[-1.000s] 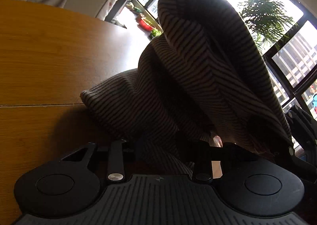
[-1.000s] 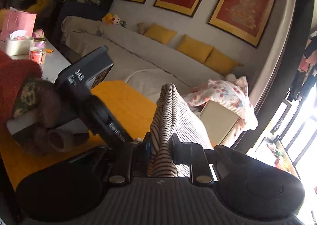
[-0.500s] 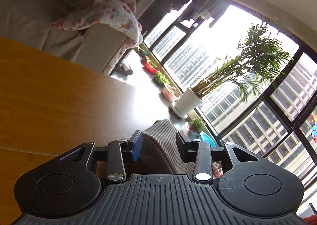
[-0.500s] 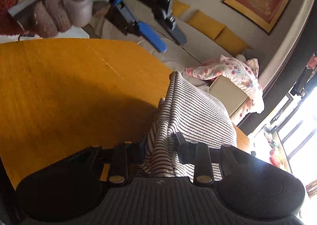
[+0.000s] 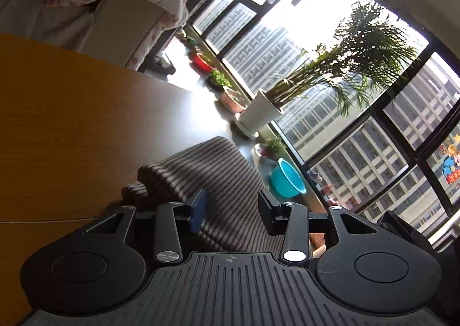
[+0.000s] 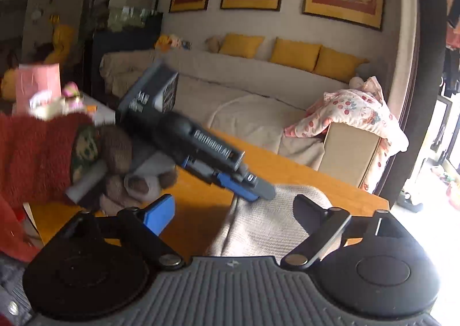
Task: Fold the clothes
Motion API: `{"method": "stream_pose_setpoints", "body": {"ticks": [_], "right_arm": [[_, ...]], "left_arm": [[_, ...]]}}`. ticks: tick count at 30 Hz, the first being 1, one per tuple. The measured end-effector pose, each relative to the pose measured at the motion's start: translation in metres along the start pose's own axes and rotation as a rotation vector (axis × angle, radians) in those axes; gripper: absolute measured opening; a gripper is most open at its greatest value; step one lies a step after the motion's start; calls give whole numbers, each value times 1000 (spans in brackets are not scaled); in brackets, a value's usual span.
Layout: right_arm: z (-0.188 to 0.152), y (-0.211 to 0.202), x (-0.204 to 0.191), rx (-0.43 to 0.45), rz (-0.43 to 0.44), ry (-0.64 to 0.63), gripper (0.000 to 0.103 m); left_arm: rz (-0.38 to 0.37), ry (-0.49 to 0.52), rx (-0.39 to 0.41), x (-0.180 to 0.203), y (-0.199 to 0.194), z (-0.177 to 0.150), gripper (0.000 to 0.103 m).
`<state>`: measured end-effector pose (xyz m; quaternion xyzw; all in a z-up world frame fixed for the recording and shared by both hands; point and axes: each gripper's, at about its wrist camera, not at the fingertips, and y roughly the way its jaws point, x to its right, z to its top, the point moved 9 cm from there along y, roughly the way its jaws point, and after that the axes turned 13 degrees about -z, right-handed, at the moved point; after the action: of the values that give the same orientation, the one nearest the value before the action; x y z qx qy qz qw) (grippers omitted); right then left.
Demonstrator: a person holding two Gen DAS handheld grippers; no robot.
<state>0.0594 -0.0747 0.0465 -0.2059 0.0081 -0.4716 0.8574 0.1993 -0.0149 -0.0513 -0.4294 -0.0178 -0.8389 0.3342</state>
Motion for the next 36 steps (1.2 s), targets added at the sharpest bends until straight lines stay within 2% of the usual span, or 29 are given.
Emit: {"method": "stream_pose_setpoints", "body": {"ticks": [4,6,7,9,11,13,19,22,24,27,28,30,33,34,35,36], "right_arm": [[24,-6,49,51,8,193,103],[14,5,57,27,-64,189,103],[2,16,58,-10,-109,173,103],[-27,39,51,-114,-139,114,103],[-65,69,37,-287,-169,6,103],[-78,76,33,-294,-194,41,103],[-80,72,22,-287,-276,110,103],[-79,69,18,-312,-261,149,103],[-76,63,16,-328,-206,165,103],[-61,48,31,-290,-91,267,103],[-57,43,41,-269,-92,302,103],[-56,40,63,-244,-150,335,103],[-69,50,99,-285,-213,450,102],[-77,57,104,-313,-180,513,100],[-84,64,108,-340,-148,574,91],[-92,71,109,-366,-125,617,87]], "left_arm": [[24,30,-10,-2,-1,-4,42],[31,38,-13,-2,0,-5,42],[34,40,-15,-3,0,-6,42],[39,43,-18,-4,0,-6,42],[45,47,-22,-5,1,-6,42],[59,56,-24,-6,1,-7,42],[80,82,-26,-7,8,-4,42],[91,94,-29,-7,10,-3,42],[94,98,-33,-8,10,-4,42],[94,99,-35,-8,9,-4,42],[93,100,-36,-8,9,-4,42],[92,101,-37,-7,9,-4,42],[92,103,-40,-7,8,-4,43],[92,103,-40,-7,8,-4,43],[91,102,-39,-7,8,-5,43],[91,101,-39,-7,7,-5,43]]}}
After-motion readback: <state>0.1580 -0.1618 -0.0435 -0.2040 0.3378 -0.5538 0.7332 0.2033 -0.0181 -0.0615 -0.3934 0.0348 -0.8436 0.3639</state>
